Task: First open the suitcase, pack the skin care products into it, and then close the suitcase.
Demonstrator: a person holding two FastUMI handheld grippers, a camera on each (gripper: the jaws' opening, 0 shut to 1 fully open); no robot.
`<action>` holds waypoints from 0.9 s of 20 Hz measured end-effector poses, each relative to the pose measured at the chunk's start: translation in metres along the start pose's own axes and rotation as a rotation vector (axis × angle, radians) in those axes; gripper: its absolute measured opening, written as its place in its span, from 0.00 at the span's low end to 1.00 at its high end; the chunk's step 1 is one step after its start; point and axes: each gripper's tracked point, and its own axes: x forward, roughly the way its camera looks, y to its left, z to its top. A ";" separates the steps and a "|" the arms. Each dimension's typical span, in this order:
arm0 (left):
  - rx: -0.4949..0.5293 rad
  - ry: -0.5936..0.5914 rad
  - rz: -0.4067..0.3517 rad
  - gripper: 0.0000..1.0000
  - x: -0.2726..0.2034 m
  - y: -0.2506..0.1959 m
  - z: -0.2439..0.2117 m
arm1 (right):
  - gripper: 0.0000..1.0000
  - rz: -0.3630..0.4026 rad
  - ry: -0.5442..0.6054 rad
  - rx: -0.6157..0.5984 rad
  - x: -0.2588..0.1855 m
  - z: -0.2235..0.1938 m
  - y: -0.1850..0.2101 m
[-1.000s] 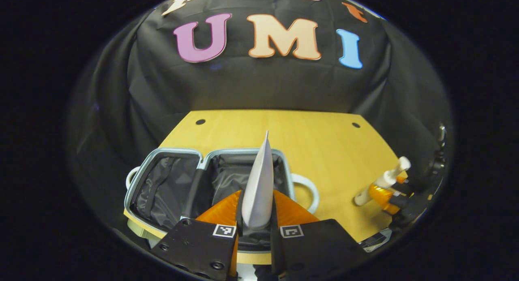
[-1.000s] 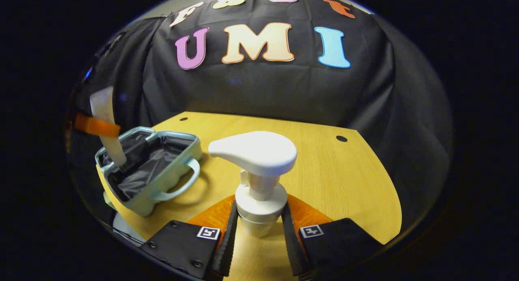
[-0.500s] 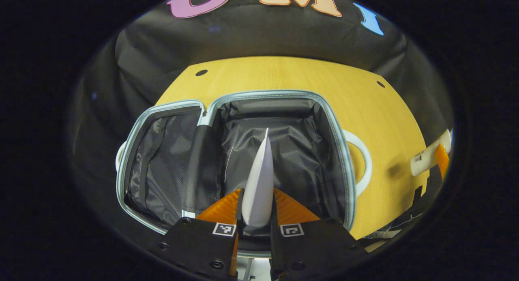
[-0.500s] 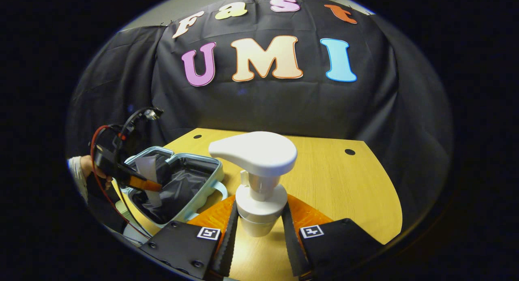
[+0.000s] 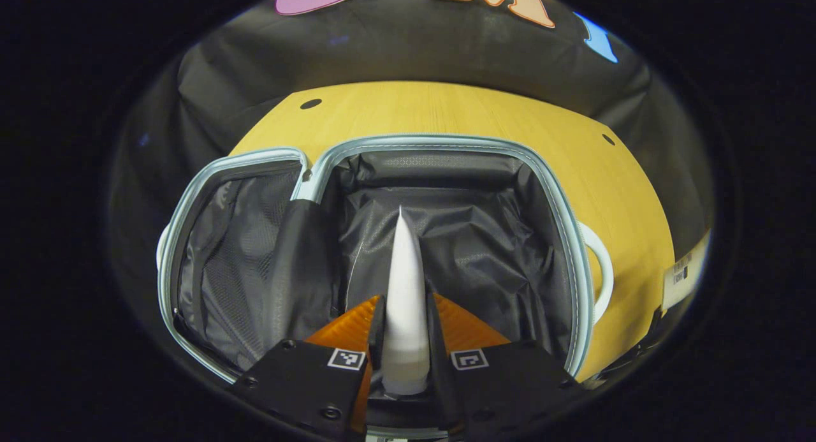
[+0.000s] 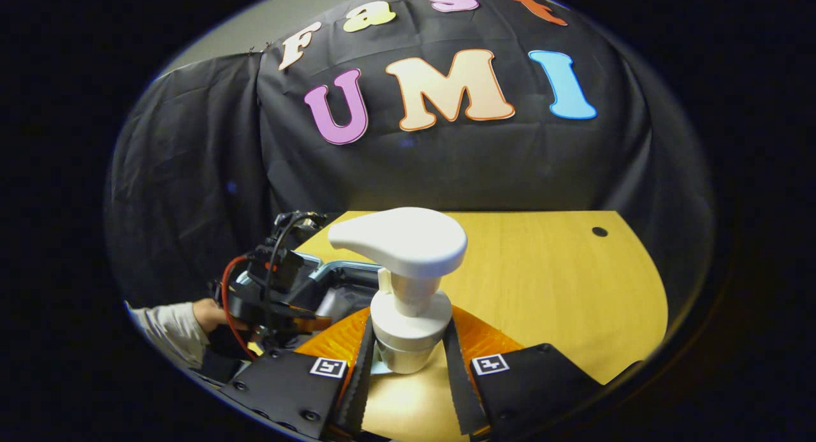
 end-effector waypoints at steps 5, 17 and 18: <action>-0.018 -0.147 -0.041 0.83 -0.022 0.003 0.032 | 0.54 0.018 0.050 -0.001 0.026 -0.011 0.031; -0.152 -0.315 0.062 0.82 -0.088 0.147 0.062 | 0.55 0.065 0.370 0.026 0.090 -0.119 0.106; -0.177 -0.319 0.082 0.82 -0.092 0.163 0.058 | 0.57 0.056 0.386 0.033 0.095 -0.124 0.107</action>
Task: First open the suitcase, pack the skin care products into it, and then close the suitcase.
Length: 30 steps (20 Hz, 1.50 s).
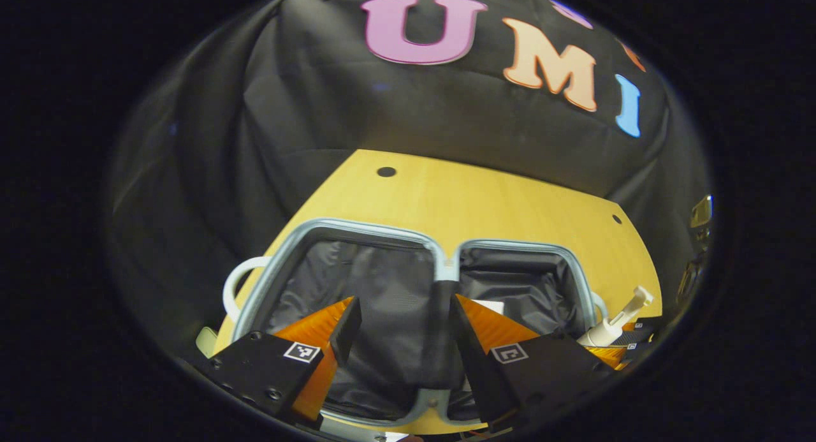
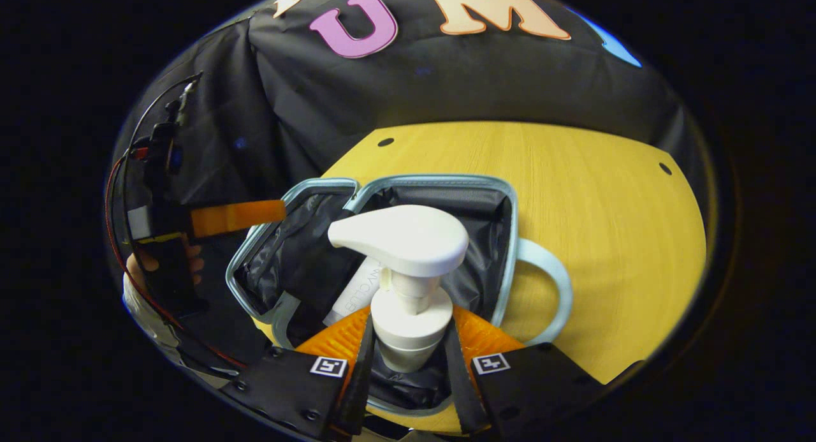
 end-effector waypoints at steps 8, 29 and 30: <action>-0.134 -0.040 0.179 0.82 -0.017 0.119 0.003 | 0.57 -0.082 -0.022 0.056 0.029 0.014 -0.007; -0.179 0.307 0.204 0.81 0.088 0.241 -0.067 | 0.98 -0.195 -0.168 0.027 -0.017 0.058 -0.024; -0.188 0.301 0.170 0.80 0.091 0.237 -0.066 | 0.98 -0.185 -0.173 0.026 -0.018 0.059 -0.022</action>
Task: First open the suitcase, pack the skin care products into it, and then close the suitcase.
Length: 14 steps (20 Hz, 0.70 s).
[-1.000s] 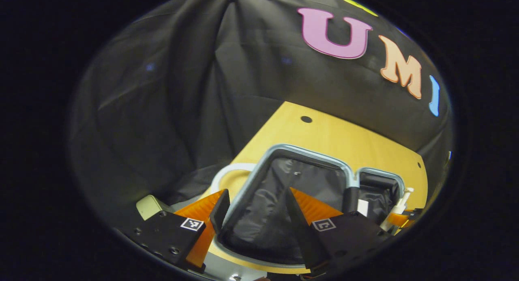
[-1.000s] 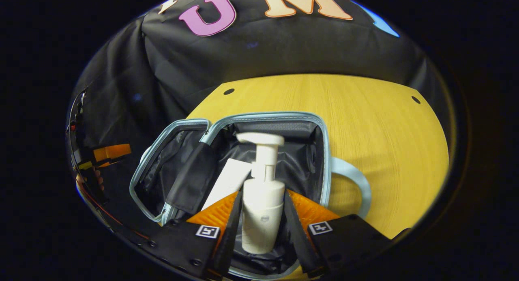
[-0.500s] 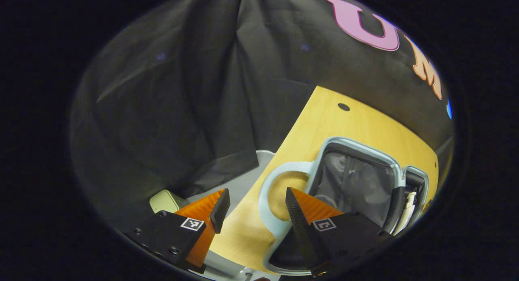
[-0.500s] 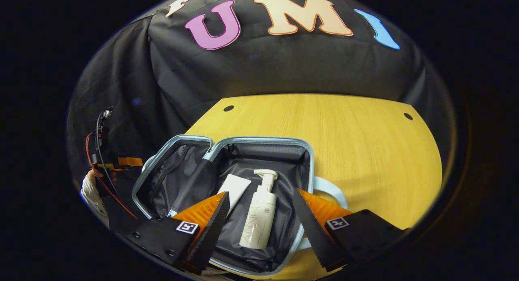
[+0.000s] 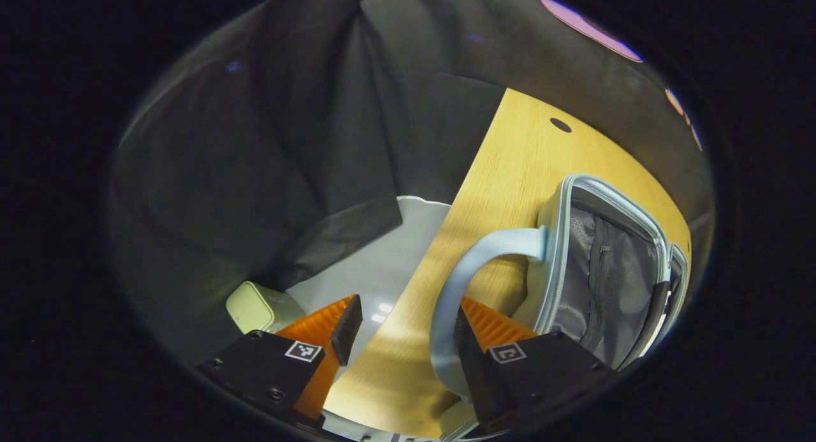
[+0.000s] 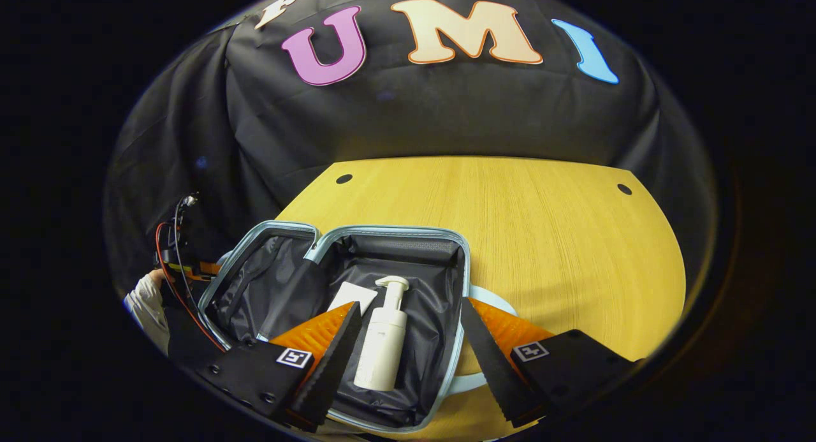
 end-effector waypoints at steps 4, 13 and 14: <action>0.019 0.029 -0.041 0.31 0.003 -0.014 -0.002 | 0.94 0.015 -0.018 -0.005 -0.003 0.008 0.001; 0.092 -0.072 0.068 0.00 -0.044 -0.019 0.028 | 0.98 0.026 -0.216 -0.082 -0.034 0.065 -0.010; 0.097 -0.081 0.074 0.00 -0.062 -0.025 0.031 | 0.98 0.024 -0.232 -0.094 -0.039 0.070 -0.012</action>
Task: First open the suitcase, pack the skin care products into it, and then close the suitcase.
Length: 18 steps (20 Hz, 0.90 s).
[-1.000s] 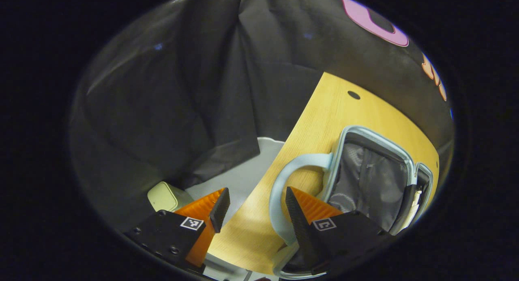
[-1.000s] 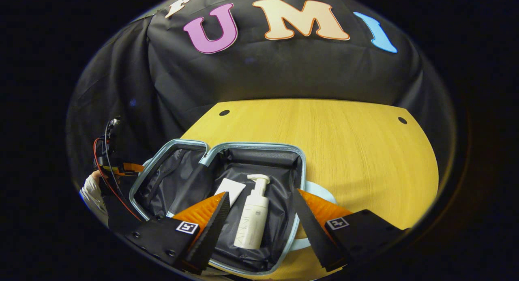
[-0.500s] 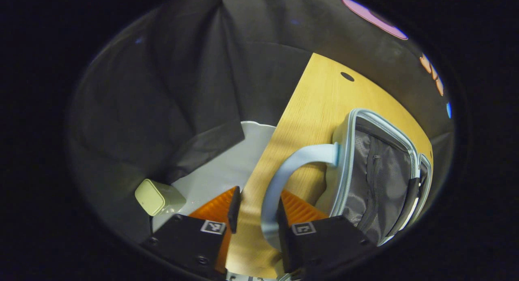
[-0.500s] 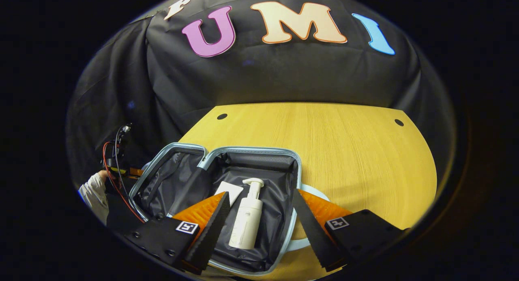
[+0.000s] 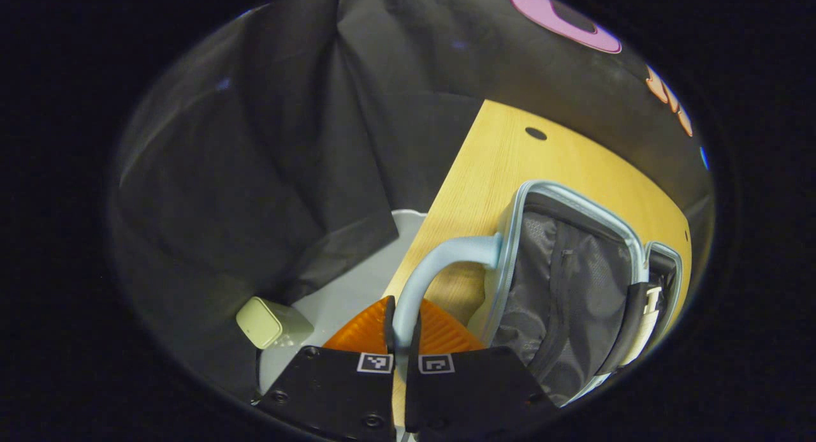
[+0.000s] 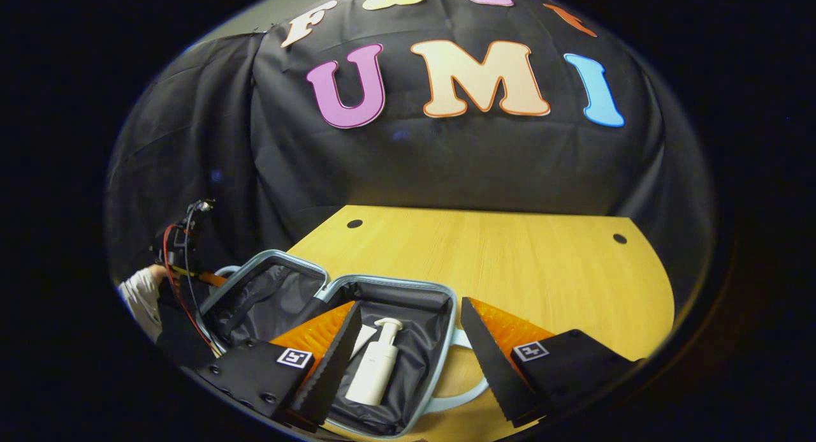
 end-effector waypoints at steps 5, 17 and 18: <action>0.027 -0.125 -0.007 0.00 -0.064 -0.022 0.035 | 0.98 0.029 -0.029 -0.027 -0.017 0.004 -0.010; 0.222 -0.339 -0.121 0.00 -0.198 -0.142 0.078 | 0.98 0.079 -0.131 -0.036 -0.063 0.032 -0.038; 0.229 -0.356 -0.140 0.00 -0.205 -0.154 0.078 | 0.98 0.071 -0.139 -0.036 -0.067 0.033 -0.042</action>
